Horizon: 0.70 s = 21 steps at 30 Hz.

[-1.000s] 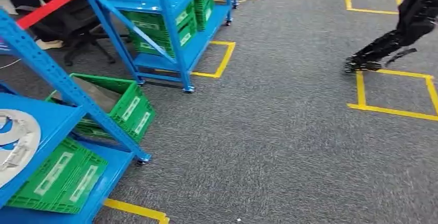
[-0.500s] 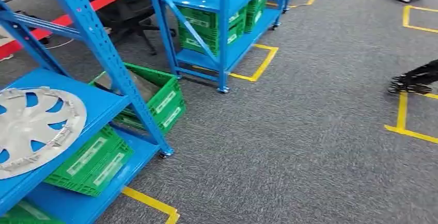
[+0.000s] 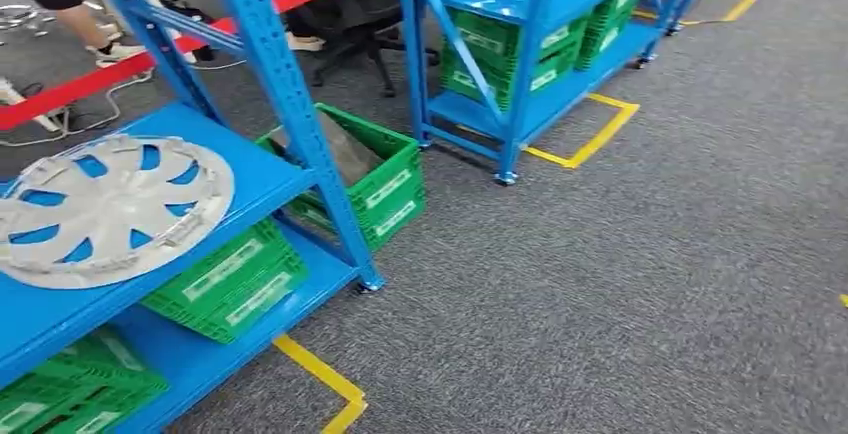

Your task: Take the parts from the cabinet and place them on the table.

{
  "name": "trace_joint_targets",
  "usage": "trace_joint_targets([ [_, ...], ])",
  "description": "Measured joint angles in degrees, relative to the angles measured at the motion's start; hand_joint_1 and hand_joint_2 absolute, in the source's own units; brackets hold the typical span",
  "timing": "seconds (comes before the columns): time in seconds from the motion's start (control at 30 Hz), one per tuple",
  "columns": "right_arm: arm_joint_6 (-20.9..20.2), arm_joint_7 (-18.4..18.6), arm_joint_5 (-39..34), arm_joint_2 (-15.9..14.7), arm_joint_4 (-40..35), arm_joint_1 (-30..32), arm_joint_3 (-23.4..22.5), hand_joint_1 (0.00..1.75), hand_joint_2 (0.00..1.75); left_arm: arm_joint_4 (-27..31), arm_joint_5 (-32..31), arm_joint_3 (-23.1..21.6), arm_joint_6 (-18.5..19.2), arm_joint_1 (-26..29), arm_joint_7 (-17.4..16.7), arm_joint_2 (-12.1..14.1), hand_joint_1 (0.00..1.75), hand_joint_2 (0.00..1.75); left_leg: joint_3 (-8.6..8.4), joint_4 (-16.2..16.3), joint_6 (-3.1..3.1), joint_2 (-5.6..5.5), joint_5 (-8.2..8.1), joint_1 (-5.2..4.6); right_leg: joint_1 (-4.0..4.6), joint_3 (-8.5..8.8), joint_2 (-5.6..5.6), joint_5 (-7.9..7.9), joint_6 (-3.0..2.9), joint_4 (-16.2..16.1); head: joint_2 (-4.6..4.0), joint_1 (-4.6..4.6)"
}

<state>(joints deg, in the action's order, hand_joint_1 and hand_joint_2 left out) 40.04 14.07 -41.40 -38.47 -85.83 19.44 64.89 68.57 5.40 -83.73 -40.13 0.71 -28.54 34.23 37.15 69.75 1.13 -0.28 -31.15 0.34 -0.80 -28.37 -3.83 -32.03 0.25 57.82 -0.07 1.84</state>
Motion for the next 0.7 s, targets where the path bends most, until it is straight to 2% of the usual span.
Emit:
trace_joint_targets([
  [0.03, 0.0, 0.1, 0.0, 0.0, 0.0, -0.4, 0.4, 0.0, 0.0, 0.1, -0.1, 0.0, 0.0, 0.1, -0.1, 0.1, 0.0, 0.0, -2.55, -5.1, -0.45, 1.26, 2.59, -0.19, 0.05, 0.36, -0.65, -0.27, 0.05, 0.0, 0.0, 0.0],
  [0.07, 0.0, 0.2, 0.0, 0.0, 0.0, -0.6, 0.9, 0.0, 0.0, 0.3, -0.2, 0.0, 0.0, 0.2, -0.3, 0.2, 0.0, 0.0, -4.47, -9.1, -1.08, 4.4, 3.74, -0.66, 0.11, -0.02, -1.23, -0.54, 0.19, -0.1, 0.0, 0.0],
  [0.1, 0.0, 0.2, 0.0, 0.0, 0.0, -0.9, 1.3, 0.0, 0.0, 0.5, -0.3, 0.1, 0.0, 0.2, -0.7, 0.3, 0.0, 0.0, -5.44, -10.7, -1.22, 5.09, 2.54, -1.21, 0.53, 0.27, -1.91, -1.07, 0.54, 0.1, 0.0, -0.04],
  [0.13, 0.0, 0.3, -0.3, 0.0, 0.1, -1.2, 1.6, 0.0, 0.0, 0.7, -0.6, 0.2, 0.0, 0.2, -0.9, 0.4, 0.0, 0.0, -5.41, -10.7, -1.37, 4.8, 2.32, -1.12, 0.53, 0.42, -2.58, -1.14, 0.76, 0.0, 0.0, 0.07],
  [0.2, 0.0, 0.2, -0.7, 0.0, 0.2, -2.2, 2.1, 0.0, 0.0, 1.0, -1.0, 0.2, 0.0, 1.0, -1.4, 0.5, 0.0, 0.0, -5.14, -10.8, -1.61, 3.44, 2.27, -1.2, 0.51, 0.96, -3.91, -1.19, 1.01, -0.6, 0.0, 0.0],
  [0.23, 0.0, -0.1, -1.1, 0.0, 0.3, -2.7, 2.6, 0.0, 0.0, 1.2, -1.2, 0.2, 0.0, 1.4, -2.0, 0.6, 0.0, 0.0, -5.48, -11.7, -2.07, 2.64, 2.7, -0.81, 0.65, 2.02, -4.21, -1.42, 1.46, -0.6, 0.0, 0.02],
  [0.27, 0.0, -0.1, -1.2, 0.0, 0.4, -2.9, 2.8, 0.0, 0.0, 1.5, -1.3, 0.3, 0.0, 1.8, -2.2, 0.7, 0.0, 0.0, -5.86, -12.1, -2.21, 2.24, 2.89, -0.54, 0.42, 1.59, -0.69, -2.21, 1.76, 0.1, 0.0, 0.26],
  [0.3, 0.0, -0.3, -1.2, 0.0, 0.4, -2.9, 3.0, 0.0, 0.0, 1.7, -1.5, 0.5, 0.0, 1.8, -2.4, 0.7, 0.0, 0.0, -5.88, -12.2, -2.54, 1.67, 3.02, -0.43, 0.22, 0.25, 2.09, -4.09, 1.81, 2.9, 0.0, 0.53],
  [0.33, 0.0, -0.3, -1.3, 0.0, 0.5, -2.9, 3.2, 0.0, 0.0, 1.8, -1.8, 0.6, 0.0, 1.6, -2.5, 0.7, 0.0, 0.0, -5.76, -12.2, -2.57, 0.95, 3.04, -0.38, 0.14, -1.91, 3.08, -6.25, 1.89, 7.2, 0.0, 0.61],
  [0.37, 0.0, -0.3, -1.3, 0.0, 0.8, -3.0, 3.5, 0.0, 0.0, 2.0, -1.9, 0.7, 0.0, 1.6, -2.6, 0.6, 0.0, 0.0, -5.78, -12.2, -2.62, 0.19, 3.01, -0.38, 0.12, -4.52, 3.49, -8.24, 1.99, 12.0, 0.0, 0.61],
  [0.4, 0.0, -0.3, -1.3, 0.0, 0.9, -3.1, 3.7, 0.0, 0.0, 2.2, -1.9, 0.8, 0.0, 1.6, -2.6, 0.6, 0.0, 0.0, -5.82, -12.1, -2.67, -0.62, 2.96, -0.38, 0.12, -6.89, 3.64, -9.22, 2.13, 15.9, 0.0, 0.59],
  [0.43, 0.0, -0.3, -1.3, 0.0, 0.9, -3.1, 3.9, 0.0, 0.0, 2.3, -1.9, 0.9, 0.0, 1.6, -2.7, 0.6, 0.0, 0.0, -5.95, -12.1, -2.72, -1.41, 2.9, -0.38, 0.11, -8.23, 3.64, -8.59, 2.23, 17.3, 0.0, 0.63],
  [0.47, 0.0, -0.3, -1.2, 0.0, 0.9, -3.1, 4.0, 0.0, 0.0, 2.4, -1.9, 0.9, 0.0, 1.7, -2.8, 0.6, 0.0, 0.0, -6.17, -12.1, -2.7, -2.26, 2.8, -0.34, 0.03, -8.25, 3.66, -6.39, 2.29, 15.9, 0.0, 0.57],
  [0.53, 0.0, -0.3, -1.0, 0.0, 1.0, -3.2, 4.1, 0.0, 0.0, 2.4, -1.9, 0.9, 0.0, 1.7, -3.1, 0.6, 0.0, 0.0, -6.69, -12.0, -2.37, -3.71, 2.45, -0.16, -0.16, -5.63, 4.17, -1.04, 2.34, 8.4, 0.0, 0.59],
  [0.57, 0.0, -0.1, -0.9, 0.0, 1.1, -3.2, 4.2, 0.0, 0.0, 2.6, -1.9, 0.9, 0.0, 1.8, -3.3, 0.6, 0.0, 0.0, -6.89, -11.8, -2.0, -4.55, 2.11, -0.08, -0.49, -3.49, 6.03, 1.91, 2.45, 2.7, 0.0, 0.61],
  [0.6, 0.0, 0.1, -0.9, 0.0, 1.1, -3.3, 4.5, 0.0, 0.0, 2.6, -1.9, 1.0, 0.0, 1.7, -3.5, 0.7, 0.0, 0.0, -6.6, -11.3, -1.58, -5.32, 1.84, -0.33, -0.68, -2.81, 9.05, 0.91, 2.45, 1.4, 0.0, 0.68],
  [0.63, 0.0, 0.1, -0.8, 0.0, 1.2, -3.4, 4.7, 0.0, 0.0, 2.8, -2.0, 1.0, 0.0, 1.7, -3.6, 0.8, 0.0, 0.0, -6.27, -11.1, -1.32, -6.22, 1.84, -0.19, -0.77, -2.47, 8.48, 0.96, 2.03, 1.2, 0.0, 0.55],
  [0.67, 0.0, 0.2, -0.9, 0.0, 1.2, -3.4, 4.8, 0.0, 0.0, 2.9, -2.1, 1.1, 0.0, 1.8, -3.7, 0.9, 0.0, 0.0, -6.0, -11.2, -0.99, -6.73, 2.07, -0.03, -0.53, -2.3, 7.73, 0.99, 1.86, 1.2, 0.0, 0.63],
  [0.7, 0.0, 0.2, -0.9, 0.0, 1.2, -3.4, 4.8, 0.0, 0.0, 3.0, -2.2, 1.1, 0.0, 2.0, -3.7, 0.9, 0.0, 0.0, -5.81, -11.5, -0.58, -7.5, 2.31, 0.19, -0.3, -2.29, 7.15, 0.95, 1.4, 1.3, 0.0, 0.59],
])
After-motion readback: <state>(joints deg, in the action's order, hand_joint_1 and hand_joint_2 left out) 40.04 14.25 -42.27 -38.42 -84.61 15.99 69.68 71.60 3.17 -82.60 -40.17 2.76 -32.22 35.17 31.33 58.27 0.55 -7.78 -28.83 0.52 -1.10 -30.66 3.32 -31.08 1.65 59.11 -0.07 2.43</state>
